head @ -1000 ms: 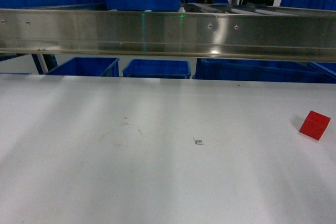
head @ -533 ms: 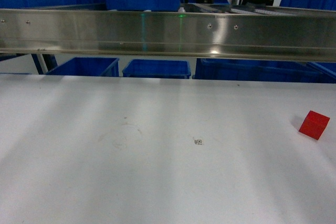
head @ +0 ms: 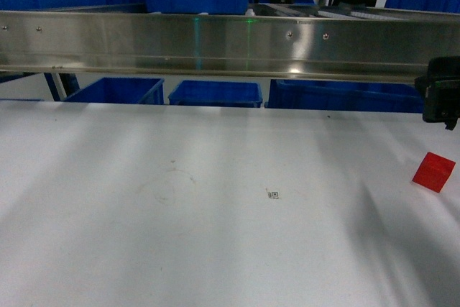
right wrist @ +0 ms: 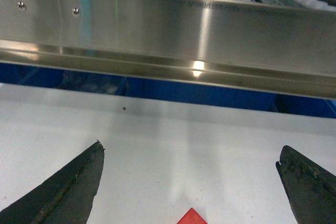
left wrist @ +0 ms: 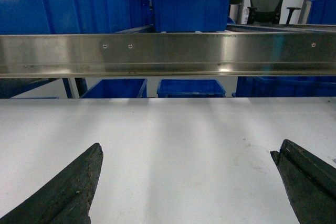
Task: Place magnetic block on left shelf second layer
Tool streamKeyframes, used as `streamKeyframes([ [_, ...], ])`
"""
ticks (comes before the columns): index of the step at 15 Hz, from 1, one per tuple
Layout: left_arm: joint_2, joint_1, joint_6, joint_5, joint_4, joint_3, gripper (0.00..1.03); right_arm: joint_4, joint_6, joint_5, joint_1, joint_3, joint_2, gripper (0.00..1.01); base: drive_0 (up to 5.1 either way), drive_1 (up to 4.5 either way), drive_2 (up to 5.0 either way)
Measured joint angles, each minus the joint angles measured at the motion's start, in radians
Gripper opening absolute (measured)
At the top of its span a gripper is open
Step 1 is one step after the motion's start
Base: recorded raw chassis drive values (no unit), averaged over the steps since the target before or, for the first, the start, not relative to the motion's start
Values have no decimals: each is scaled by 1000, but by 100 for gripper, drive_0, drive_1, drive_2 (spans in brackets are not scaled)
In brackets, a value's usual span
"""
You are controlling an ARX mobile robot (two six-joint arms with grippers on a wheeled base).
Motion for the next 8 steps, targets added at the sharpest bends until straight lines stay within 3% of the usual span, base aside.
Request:
streamKeyframes([
  [4, 0, 0, 0, 0, 0, 0, 98, -6, -7, 1, -6, 2, -7, 98, 0, 0, 0],
  [8, 0, 0, 0, 0, 0, 0, 98, -103, -3, 24, -107, 61, 145, 98, 0, 0, 0],
])
